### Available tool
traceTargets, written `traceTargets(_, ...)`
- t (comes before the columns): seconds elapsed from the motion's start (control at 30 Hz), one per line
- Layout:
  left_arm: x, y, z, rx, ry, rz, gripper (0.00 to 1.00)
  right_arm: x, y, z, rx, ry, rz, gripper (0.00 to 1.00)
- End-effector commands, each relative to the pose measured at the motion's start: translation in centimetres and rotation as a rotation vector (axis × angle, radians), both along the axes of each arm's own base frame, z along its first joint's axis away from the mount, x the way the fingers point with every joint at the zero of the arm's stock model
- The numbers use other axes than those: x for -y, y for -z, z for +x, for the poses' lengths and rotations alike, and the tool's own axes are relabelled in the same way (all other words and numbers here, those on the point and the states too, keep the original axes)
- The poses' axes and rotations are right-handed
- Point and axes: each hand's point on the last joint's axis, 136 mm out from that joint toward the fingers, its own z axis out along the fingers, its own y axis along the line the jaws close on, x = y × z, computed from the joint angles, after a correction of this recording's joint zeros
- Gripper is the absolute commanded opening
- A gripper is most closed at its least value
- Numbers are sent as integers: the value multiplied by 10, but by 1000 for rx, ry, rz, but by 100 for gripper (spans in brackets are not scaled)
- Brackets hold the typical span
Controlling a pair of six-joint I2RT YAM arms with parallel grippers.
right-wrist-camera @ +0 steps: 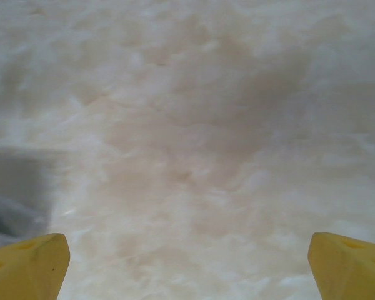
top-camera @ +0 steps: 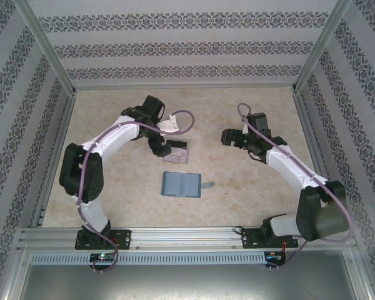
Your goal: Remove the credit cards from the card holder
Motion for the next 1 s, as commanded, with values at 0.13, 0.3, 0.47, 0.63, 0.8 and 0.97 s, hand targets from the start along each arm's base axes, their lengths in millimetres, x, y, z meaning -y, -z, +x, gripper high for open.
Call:
traceTargets(0.13, -90, 7, 34, 187, -624, -205, 100, 76, 12, 23, 69, 178, -267, 97)
traceTargets(0.3, -147, 22, 28, 275, -874, -309, 100, 95, 16, 34, 164, 157, -377, 95)
traceTargets(0.47, -180, 36, 18, 343, -991, -397, 100, 101, 17, 37, 346, 176, -389, 97)
traceTargets(0.63, -189, 19, 14, 495, -961, -492, 100, 101, 8, 34, 491, 177, -337, 98)
traceTargets(0.8, -197, 8, 14, 589, -955, -649, 100, 95, 19, 31, 534, 134, -294, 98)
traceTargets(0.97, -196, 14, 17, 581, -941, -662, 100, 88, 22, 32, 541, 86, -272, 98)
